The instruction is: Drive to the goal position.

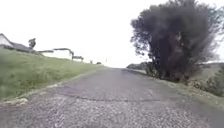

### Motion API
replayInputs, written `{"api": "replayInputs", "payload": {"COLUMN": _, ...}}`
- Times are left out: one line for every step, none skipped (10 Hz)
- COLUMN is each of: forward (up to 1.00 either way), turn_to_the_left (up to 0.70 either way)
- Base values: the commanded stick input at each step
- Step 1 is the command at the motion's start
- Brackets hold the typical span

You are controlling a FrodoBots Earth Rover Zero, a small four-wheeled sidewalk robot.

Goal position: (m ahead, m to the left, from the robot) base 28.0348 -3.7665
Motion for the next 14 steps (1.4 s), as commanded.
{"api": "replayInputs", "payload": {"forward": 0.70, "turn_to_the_left": 0.02}}
{"api": "replayInputs", "payload": {"forward": 0.70, "turn_to_the_left": 0.02}}
{"api": "replayInputs", "payload": {"forward": 0.70, "turn_to_the_left": 0.02}}
{"api": "replayInputs", "payload": {"forward": 0.70, "turn_to_the_left": 0.02}}
{"api": "replayInputs", "payload": {"forward": 0.70, "turn_to_the_left": 0.02}}
{"api": "replayInputs", "payload": {"forward": 0.70, "turn_to_the_left": 0.02}}
{"api": "replayInputs", "payload": {"forward": 0.70, "turn_to_the_left": 0.02}}
{"api": "replayInputs", "payload": {"forward": 0.70, "turn_to_the_left": 0.02}}
{"api": "replayInputs", "payload": {"forward": 0.70, "turn_to_the_left": 0.02}}
{"api": "replayInputs", "payload": {"forward": 0.70, "turn_to_the_left": 0.02}}
{"api": "replayInputs", "payload": {"forward": 0.70, "turn_to_the_left": 0.02}}
{"api": "replayInputs", "payload": {"forward": 0.70, "turn_to_the_left": 0.02}}
{"api": "replayInputs", "payload": {"forward": 0.70, "turn_to_the_left": 0.02}}
{"api": "replayInputs", "payload": {"forward": 0.70, "turn_to_the_left": 0.02}}
